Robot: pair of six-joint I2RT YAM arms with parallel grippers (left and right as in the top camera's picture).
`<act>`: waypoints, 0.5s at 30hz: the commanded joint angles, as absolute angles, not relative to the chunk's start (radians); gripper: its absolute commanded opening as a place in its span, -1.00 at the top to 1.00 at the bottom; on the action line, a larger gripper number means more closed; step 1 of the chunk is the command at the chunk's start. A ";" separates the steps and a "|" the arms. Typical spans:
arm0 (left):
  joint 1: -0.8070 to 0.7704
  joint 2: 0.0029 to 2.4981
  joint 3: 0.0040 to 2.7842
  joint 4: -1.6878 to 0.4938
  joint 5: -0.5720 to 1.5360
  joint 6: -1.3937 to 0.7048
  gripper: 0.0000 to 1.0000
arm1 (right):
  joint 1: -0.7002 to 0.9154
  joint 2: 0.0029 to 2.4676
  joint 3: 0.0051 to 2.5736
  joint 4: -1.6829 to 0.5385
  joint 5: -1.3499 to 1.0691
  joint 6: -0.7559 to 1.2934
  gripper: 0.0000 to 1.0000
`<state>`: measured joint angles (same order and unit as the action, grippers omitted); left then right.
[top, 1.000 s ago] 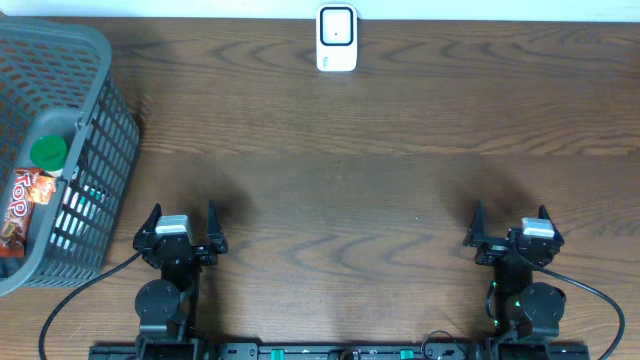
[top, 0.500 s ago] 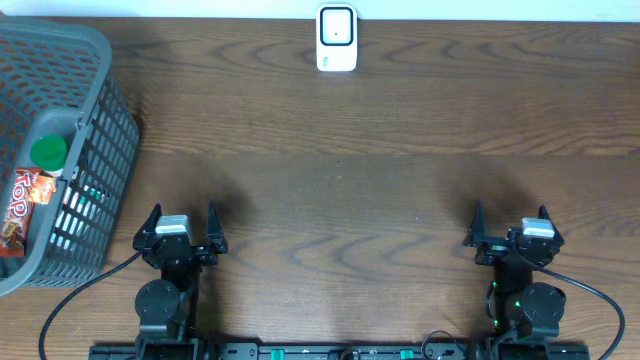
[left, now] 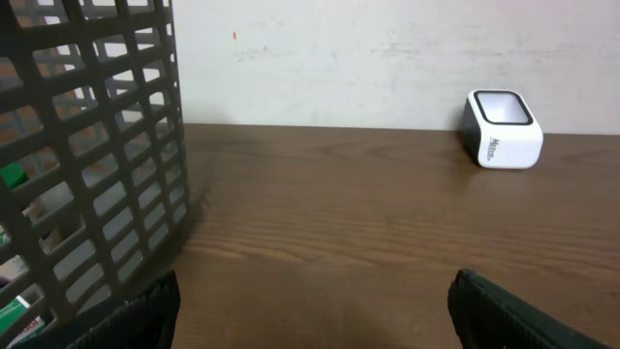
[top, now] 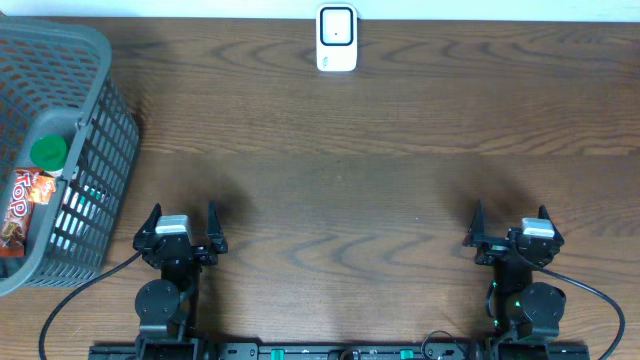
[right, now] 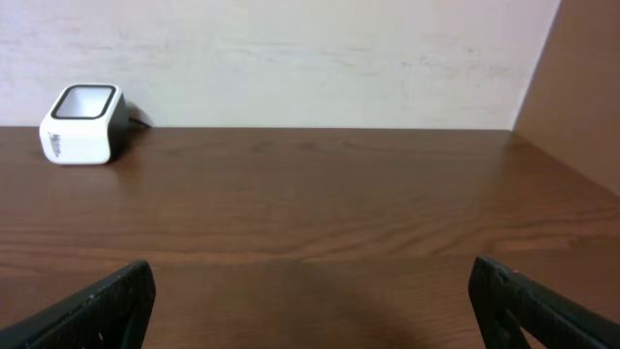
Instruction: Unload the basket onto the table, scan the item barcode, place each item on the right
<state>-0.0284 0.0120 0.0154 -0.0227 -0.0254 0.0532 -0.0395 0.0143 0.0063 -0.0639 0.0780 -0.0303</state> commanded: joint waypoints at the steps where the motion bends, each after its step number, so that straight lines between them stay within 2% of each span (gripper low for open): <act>1: -0.030 0.004 0.006 -0.074 -0.044 0.064 -0.79 | -0.030 0.005 0.006 -0.070 0.070 -0.038 -0.98; 15: -0.030 0.005 0.006 -0.040 -0.015 0.053 -0.81 | -0.030 0.005 0.006 -0.070 0.070 -0.038 -0.98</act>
<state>-0.0284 0.0120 0.0154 -0.0151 -0.0273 0.0528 -0.0395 0.0143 0.0063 -0.0643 0.0780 -0.0303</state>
